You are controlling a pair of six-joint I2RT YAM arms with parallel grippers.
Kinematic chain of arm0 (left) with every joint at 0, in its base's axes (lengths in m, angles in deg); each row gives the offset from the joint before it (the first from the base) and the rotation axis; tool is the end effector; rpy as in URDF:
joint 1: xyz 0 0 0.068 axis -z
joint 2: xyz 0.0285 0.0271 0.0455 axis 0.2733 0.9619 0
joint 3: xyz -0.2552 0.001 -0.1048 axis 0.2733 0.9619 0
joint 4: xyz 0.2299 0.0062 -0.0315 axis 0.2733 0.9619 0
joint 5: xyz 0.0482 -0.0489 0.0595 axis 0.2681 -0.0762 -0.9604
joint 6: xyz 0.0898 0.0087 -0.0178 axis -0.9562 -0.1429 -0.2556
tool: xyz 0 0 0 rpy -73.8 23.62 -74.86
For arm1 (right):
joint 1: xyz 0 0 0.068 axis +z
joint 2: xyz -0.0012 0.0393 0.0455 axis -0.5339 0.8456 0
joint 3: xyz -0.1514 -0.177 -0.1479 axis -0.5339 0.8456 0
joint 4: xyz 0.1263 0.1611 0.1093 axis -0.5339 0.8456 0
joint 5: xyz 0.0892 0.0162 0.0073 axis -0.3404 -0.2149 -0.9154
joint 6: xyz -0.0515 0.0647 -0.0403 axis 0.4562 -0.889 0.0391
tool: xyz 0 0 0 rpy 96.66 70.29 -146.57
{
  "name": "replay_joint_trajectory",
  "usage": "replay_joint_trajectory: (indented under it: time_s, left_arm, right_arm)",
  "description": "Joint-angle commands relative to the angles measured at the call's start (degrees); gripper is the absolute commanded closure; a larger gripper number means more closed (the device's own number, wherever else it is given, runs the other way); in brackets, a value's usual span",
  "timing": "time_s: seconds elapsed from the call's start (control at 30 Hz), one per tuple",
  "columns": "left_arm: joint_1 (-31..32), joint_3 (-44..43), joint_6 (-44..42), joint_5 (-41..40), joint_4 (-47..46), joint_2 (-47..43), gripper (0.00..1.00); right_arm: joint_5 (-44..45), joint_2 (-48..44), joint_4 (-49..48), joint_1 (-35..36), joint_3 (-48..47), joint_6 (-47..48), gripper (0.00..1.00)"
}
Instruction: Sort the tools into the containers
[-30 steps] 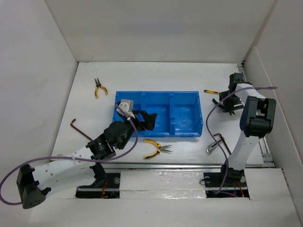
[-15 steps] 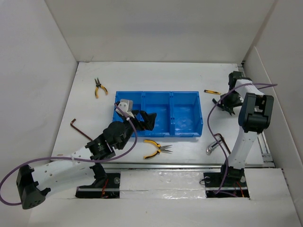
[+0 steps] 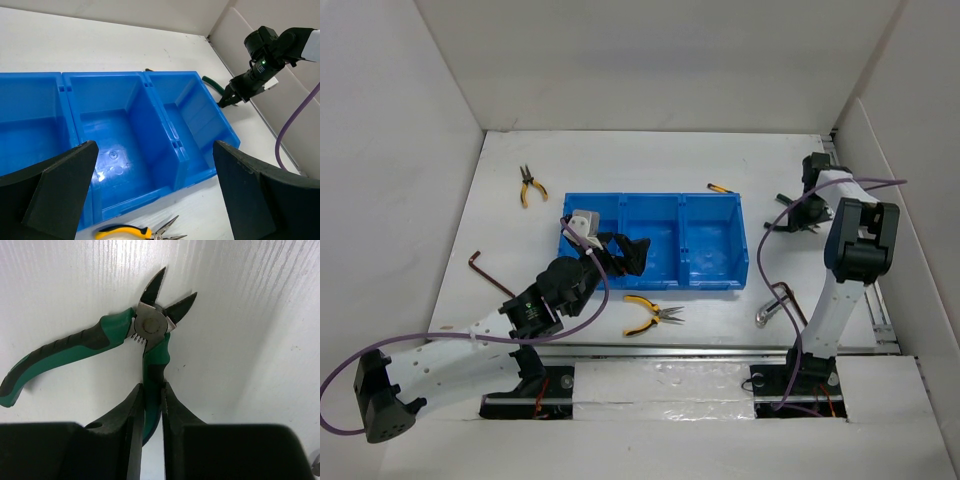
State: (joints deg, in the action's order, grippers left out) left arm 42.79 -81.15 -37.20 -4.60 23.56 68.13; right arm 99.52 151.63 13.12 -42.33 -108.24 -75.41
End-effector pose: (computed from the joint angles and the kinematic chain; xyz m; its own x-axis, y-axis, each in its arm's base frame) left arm 0.1363 -0.1490 0.3357 -0.1409 -0.3959 -0.9074 0.4923 0.7672 -0.4112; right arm 0.3770 -0.0888 0.1448 -0.1092 0.9485 -0.2973 0.9873 0.1382 0.0783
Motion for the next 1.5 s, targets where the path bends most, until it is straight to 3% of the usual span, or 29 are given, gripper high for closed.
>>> replay_joint_trajectory:
  time_s: [0.0, 0.23, 0.43, 0.47, 0.6, 0.8, 1.1, 1.47]
  left_arm:
    - [-0.12, -1.4, 0.26, -0.29, -2.41, -0.65, 0.01]
    - [-0.12, -1.66, 0.35, -0.73, -2.49, 0.4, 0.01]
    - [-0.12, -1.58, 0.35, -0.64, -2.58, 0.58, 0.01]
    - [-0.12, -1.66, 0.35, -0.38, -2.67, 0.67, 0.01]
    - [-0.12, -1.4, 0.52, -0.03, -3.02, 0.75, 0.01]
    - [-0.12, -1.66, 0.78, -0.12, -2.49, 0.41, 0.01]
    - [-0.12, 0.1, 0.79, -5.73, -3.9, -0.57, 0.01]
    - [-0.12, 0.71, 0.79, -7.32, -3.9, -1.35, 0.01]
  right_arm:
    - [0.11, -4.28, -1.64, -0.22, 2.77, 1.57, 1.0]
    - [4.14, -18.51, -8.06, -0.22, 9.18, 4.99, 1.0]
    - [8.37, -32.9, -18.51, 3.46, 13.4, 18.59, 1.0]
    - [7.85, -34.68, -20.79, 4.6, 14.02, 24.97, 1.0]
    - [4.16, -43.47, -31.77, 12.25, 17.53, 33.82, 1.0]
    - [-4.88, -53.05, -33.65, 20.61, 19.38, 45.24, 1.0]
    - [-16.74, -54.92, -34.86, 30.09, 22.27, 58.77, 1.0]
    - [-16.59, -52.53, -33.91, 37.66, 27.55, 62.83, 1.0]
